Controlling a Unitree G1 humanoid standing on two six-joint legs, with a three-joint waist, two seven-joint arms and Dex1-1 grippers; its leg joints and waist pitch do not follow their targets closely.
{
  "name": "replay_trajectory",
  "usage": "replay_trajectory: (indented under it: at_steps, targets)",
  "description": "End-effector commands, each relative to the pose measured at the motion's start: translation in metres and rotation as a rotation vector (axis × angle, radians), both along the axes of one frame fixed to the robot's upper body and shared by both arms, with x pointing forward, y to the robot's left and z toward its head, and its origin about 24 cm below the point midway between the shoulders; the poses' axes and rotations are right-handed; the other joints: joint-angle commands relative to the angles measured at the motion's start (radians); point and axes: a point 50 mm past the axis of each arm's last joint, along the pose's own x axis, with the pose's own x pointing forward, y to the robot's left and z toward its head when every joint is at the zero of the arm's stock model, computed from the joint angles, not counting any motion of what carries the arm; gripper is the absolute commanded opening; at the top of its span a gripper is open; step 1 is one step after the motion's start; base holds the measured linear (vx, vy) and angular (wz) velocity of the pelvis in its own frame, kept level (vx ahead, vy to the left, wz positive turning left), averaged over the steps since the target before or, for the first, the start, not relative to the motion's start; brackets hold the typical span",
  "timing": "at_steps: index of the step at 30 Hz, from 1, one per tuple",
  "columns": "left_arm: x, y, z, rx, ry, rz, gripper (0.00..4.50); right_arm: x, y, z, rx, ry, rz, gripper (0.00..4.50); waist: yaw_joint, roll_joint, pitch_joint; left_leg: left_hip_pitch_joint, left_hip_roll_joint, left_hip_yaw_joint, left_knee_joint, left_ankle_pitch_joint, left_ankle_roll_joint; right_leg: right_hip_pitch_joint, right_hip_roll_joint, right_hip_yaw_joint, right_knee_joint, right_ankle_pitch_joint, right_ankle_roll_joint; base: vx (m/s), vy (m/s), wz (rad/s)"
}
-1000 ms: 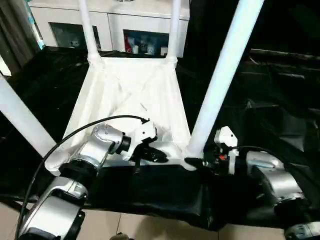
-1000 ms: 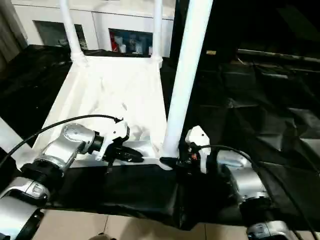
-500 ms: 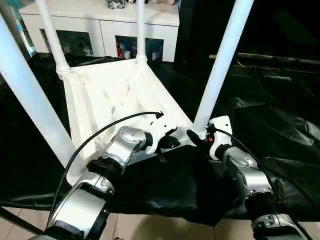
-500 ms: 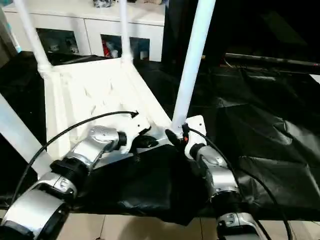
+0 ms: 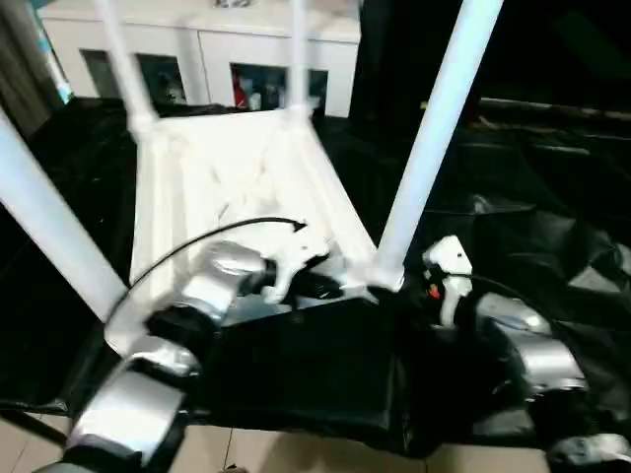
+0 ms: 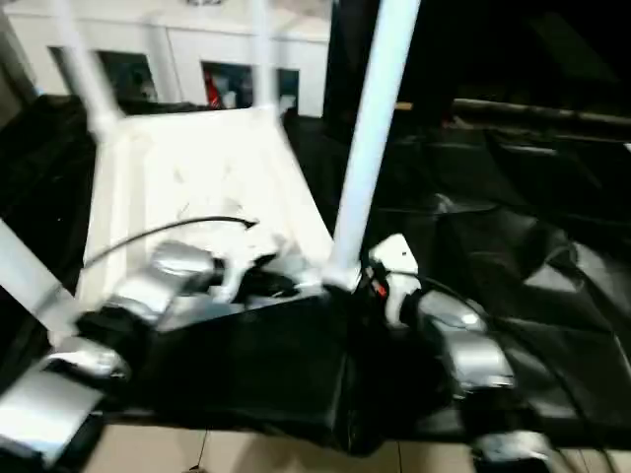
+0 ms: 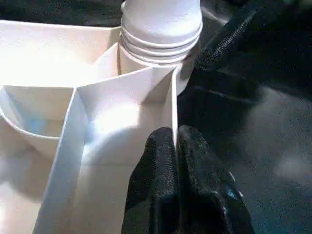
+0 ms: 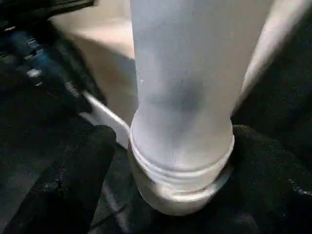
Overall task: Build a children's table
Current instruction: Rotate leg to tighten
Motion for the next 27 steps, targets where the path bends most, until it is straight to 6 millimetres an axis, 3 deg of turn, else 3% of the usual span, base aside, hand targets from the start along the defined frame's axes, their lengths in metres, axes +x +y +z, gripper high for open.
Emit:
replay_trajectory:
  at_steps: [1,3,5,10,16,21,26,27]
  targets:
    - [-0.014,0.0,-0.016,0.043,0.085,-0.089,0.0,-0.002,0.002,0.005,-0.012,0.004,0.084,3.89,0.007,-0.01,-0.055,0.007,0.067,-0.022,-0.051,-0.085,0.127,0.046,-0.075,0.048,-0.037,-0.004,-0.286,0.0,0.0,0.0]
    - [-0.016,0.006,-0.015,0.054,0.111,-0.123,0.0,-0.004,0.0,0.004,-0.04,0.02,0.128,3.89,0.015,-0.012,-0.053,0.007,0.071,-0.021,-0.051,-0.077,0.128,0.046,-0.073,0.046,-0.032,-0.004,-0.29,0.0,0.0,0.0]
    - [-0.017,0.011,-0.013,0.061,0.117,-0.133,0.0,-0.005,0.0,0.005,-0.046,0.029,0.152,3.89,0.02,-0.008,-0.049,0.01,0.074,-0.02,-0.055,-0.117,0.106,0.042,-0.075,0.047,-0.04,-0.073,-0.282,0.0,0.0,0.0]
    - [-0.02,0.013,-0.011,0.05,0.133,-0.155,0.0,-0.005,0.006,0.006,-0.014,0.043,0.193,3.89,0.024,-0.019,-0.047,0.011,0.075,-0.023,-0.06,-0.158,0.059,0.041,-0.079,0.05,-0.045,-0.145,-0.259,0.0,0.0,0.0]
    - [-0.022,0.012,-0.011,0.045,0.144,-0.164,0.0,-0.005,0.01,0.006,0.027,0.06,0.211,3.52,0.023,-0.021,-0.046,0.009,0.071,-0.023,-0.058,-0.13,0.061,0.043,-0.077,0.05,-0.038,-0.089,-0.27,0.0,0.0,0.0]
    - [-0.025,0.012,-0.013,0.047,0.154,-0.167,0.0,-0.007,0.012,0.003,0.044,0.083,0.227,3.15,0.022,-0.022,-0.046,0.009,0.071,-0.023,-0.058,-0.134,0.058,0.044,-0.078,0.05,-0.039,-0.1,-0.27,0.0,0.0,0.0]
    - [-0.023,0.009,-0.015,0.054,0.128,-0.123,0.0,-0.008,0.013,-0.001,0.055,0.092,0.179,3.09,0.017,-0.021,-0.044,0.01,0.069,-0.023,-0.058,-0.157,0.049,0.043,-0.077,0.052,-0.044,-0.135,-0.264,0.0,0.0,0.0]
    - [-0.022,0.009,-0.015,0.054,0.124,-0.116,0.0,-0.008,0.013,-0.002,0.055,0.092,0.171,3.07,0.016,-0.012,-0.044,0.01,0.069,-0.024,-0.058,-0.165,0.045,0.041,-0.078,0.053,-0.044,-0.142,-0.263,0.0,0.0,0.0]
